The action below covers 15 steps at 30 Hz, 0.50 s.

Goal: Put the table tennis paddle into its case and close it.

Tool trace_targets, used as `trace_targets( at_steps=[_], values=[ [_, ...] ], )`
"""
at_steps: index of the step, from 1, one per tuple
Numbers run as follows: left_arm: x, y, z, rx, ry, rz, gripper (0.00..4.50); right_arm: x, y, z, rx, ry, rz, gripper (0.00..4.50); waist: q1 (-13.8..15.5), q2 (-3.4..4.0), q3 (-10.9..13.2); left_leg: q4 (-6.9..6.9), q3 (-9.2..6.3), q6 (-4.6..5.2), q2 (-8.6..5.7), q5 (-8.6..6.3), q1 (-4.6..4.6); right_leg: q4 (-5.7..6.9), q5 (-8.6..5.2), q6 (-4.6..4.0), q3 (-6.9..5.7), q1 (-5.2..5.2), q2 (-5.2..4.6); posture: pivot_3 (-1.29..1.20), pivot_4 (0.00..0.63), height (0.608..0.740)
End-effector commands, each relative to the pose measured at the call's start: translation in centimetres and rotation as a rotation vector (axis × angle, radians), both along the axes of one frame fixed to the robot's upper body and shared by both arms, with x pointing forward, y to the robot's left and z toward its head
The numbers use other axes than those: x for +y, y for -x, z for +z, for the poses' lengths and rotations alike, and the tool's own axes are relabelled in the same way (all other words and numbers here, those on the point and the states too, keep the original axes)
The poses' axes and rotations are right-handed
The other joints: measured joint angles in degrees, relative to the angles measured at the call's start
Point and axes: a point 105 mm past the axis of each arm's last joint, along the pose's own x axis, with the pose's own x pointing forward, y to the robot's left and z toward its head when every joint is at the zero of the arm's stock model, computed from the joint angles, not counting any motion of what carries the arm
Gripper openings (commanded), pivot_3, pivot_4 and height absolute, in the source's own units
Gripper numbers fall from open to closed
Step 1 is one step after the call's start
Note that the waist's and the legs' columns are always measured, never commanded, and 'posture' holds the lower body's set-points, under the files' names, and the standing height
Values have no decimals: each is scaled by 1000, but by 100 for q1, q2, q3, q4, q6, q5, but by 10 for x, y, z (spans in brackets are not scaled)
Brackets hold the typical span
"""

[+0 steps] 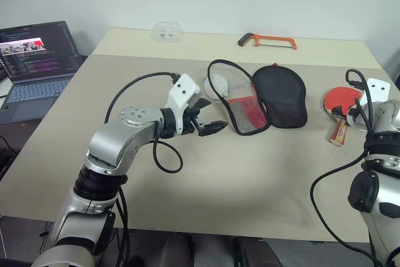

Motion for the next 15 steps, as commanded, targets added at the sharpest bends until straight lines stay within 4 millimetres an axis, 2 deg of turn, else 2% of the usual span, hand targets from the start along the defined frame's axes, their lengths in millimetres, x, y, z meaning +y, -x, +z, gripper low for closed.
trace_targets(
  at_steps=[1,6,14,15],
  values=[
    [2,3,14,-58,15,9,4454,2,-1,5,-19,-28,-14,4500,-1,0,0,0,0,0,0,0,0,1,0,0,1,-1,0,0,150,740],
    [2,2,13,-58,13,22,4454,8,-4,-3,-12,-80,-14,4500,-1,0,0,0,2,0,0,0,0,3,0,0,2,-3,1,0,150,740],
    [4,1,14,-58,11,43,4454,0,-5,-13,-10,-117,-99,4500,-6,0,0,1,4,0,0,0,1,4,0,0,4,-4,1,0,150,740],
    [4,1,14,-60,10,46,4484,-3,-4,-14,-11,-116,-124,4314,-6,0,0,1,4,0,0,0,1,5,0,0,3,-3,1,0,150,740]
  ],
)
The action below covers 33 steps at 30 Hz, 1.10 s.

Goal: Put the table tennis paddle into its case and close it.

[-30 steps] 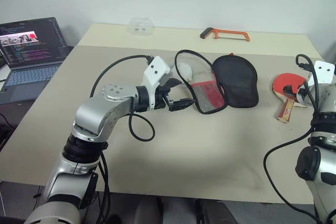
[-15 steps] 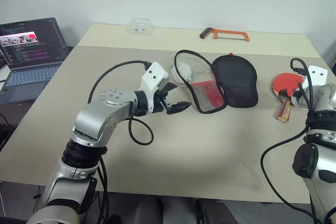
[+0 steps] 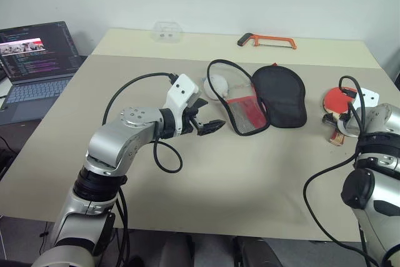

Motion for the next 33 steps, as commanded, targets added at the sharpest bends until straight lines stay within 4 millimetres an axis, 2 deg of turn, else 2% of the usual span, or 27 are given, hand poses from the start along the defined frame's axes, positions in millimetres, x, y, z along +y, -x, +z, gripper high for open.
trace_targets(
  at_steps=[1,4,5,10,11,15,19,22,25,26,29,32,33],
  values=[
    [1,2,15,-61,16,4,4500,-11,-2,9,-49,2,-79,4110,0,0,0,0,-1,0,0,0,0,0,0,0,0,0,0,0,150,740],
    [1,2,16,-63,18,8,4500,-8,-5,8,-54,-3,-78,3313,-1,0,0,0,0,0,0,0,0,0,0,0,0,0,0,0,150,740],
    [1,2,16,-63,18,9,4500,-7,-5,7,-54,-4,-76,2873,-2,0,0,1,0,0,0,0,0,0,0,0,0,0,0,0,150,740],
    [2,1,16,-64,15,17,4500,-7,-7,7,-59,2,-85,1222,-4,0,0,1,-1,0,0,0,0,0,0,0,-1,1,0,0,150,740],
    [3,1,17,-64,16,18,4500,-7,-7,9,-61,14,-85,1100,-4,0,0,1,-1,0,0,0,0,0,0,0,-1,1,0,0,150,740],
    [3,0,17,-65,16,23,4500,-4,-11,19,-89,49,-61,1100,-7,0,0,2,0,0,0,0,0,1,0,0,0,1,0,0,150,740],
    [4,-1,16,-64,17,30,4500,10,-21,50,-170,101,-7,1100,-33,0,0,0,6,0,0,0,-1,6,0,0,1,-8,1,0,150,740],
    [5,0,15,-62,16,32,4500,23,-27,82,-245,158,28,1100,-100,3,2,0,18,-1,0,1,-14,27,0,0,7,-36,2,0,150,740],
    [6,0,15,-60,16,36,4500,35,-29,97,-276,181,58,1100,-129,3,2,-1,17,-1,2,1,-15,40,-1,1,7,-44,4,0,150,740],
    [6,0,15,-60,16,37,4500,41,-30,100,-285,174,71,1100,-129,3,2,0,16,-1,3,1,-15,41,-1,1,6,-45,4,0,150,740],
    [7,-1,15,-59,13,41,4500,82,-38,117,-341,161,178,1100,-149,4,2,1,16,-1,3,1,-15,43,-1,1,8,-45,4,0,150,740],
    [6,-1,15,-59,14,41,4500,112,-43,114,-350,124,247,1100,-166,4,2,1,15,-1,5,1,-12,48,-1,0,7,-45,6,0,150,740],
    [6,-1,15,-59,14,41,4500,117,-44,113,-348,119,257,1100,-160,4,2,1,14,-1,5,1,-12,49,-1,0,6,-45,6,0,150,740]
  ],
)
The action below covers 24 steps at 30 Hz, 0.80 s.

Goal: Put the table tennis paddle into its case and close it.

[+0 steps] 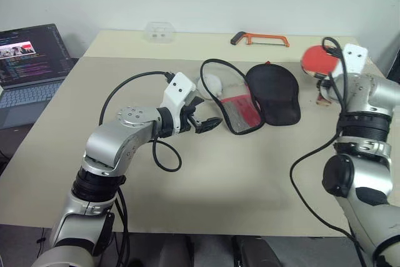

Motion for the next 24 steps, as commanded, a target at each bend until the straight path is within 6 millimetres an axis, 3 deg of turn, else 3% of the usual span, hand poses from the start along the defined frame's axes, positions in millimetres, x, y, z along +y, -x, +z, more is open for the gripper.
trace_targets(
  at_steps=[1,8,24],
  values=[
    [0,2,14,-57,11,-1,4500,19,-3,22,-79,7,51,1100,17,1,0,1,-1,0,0,0,-1,0,0,0,-1,0,0,0,150,740],
    [2,3,13,-58,7,10,4500,46,-13,10,-65,17,142,1100,78,1,1,7,-10,1,-4,0,-32,-8,0,0,-9,-16,-8,0,150,740],
    [3,8,11,-55,4,25,4500,53,-18,-13,6,77,255,1100,25,1,1,6,4,1,0,3,-75,17,0,-1,-1,-87,-5,0,150,740]
  ],
)
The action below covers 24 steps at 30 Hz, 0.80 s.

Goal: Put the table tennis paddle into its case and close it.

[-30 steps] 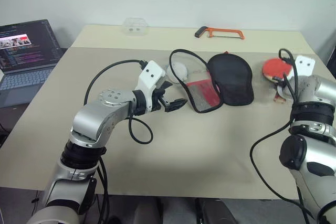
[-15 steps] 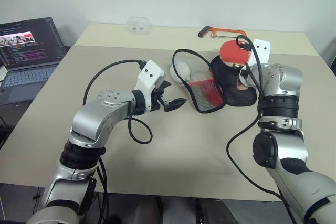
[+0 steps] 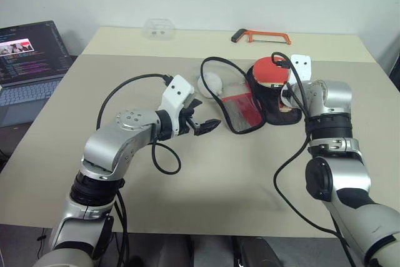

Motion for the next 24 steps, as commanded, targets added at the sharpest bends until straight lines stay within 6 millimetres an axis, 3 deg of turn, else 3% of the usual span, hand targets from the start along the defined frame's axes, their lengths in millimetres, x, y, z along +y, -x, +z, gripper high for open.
trace_targets(
  at_steps=[1,24],
  values=[
    [0,5,14,-57,11,-5,4500,-1,-5,19,-83,14,1,1100,1,0,0,1,0,0,0,0,0,0,0,0,0,0,0,0,150,740],
    [5,5,14,-54,-9,20,4500,-15,-7,-13,-7,19,25,1100,3,0,0,2,-1,0,-1,1,-1,1,0,0,-2,0,0,0,150,740]
  ],
)
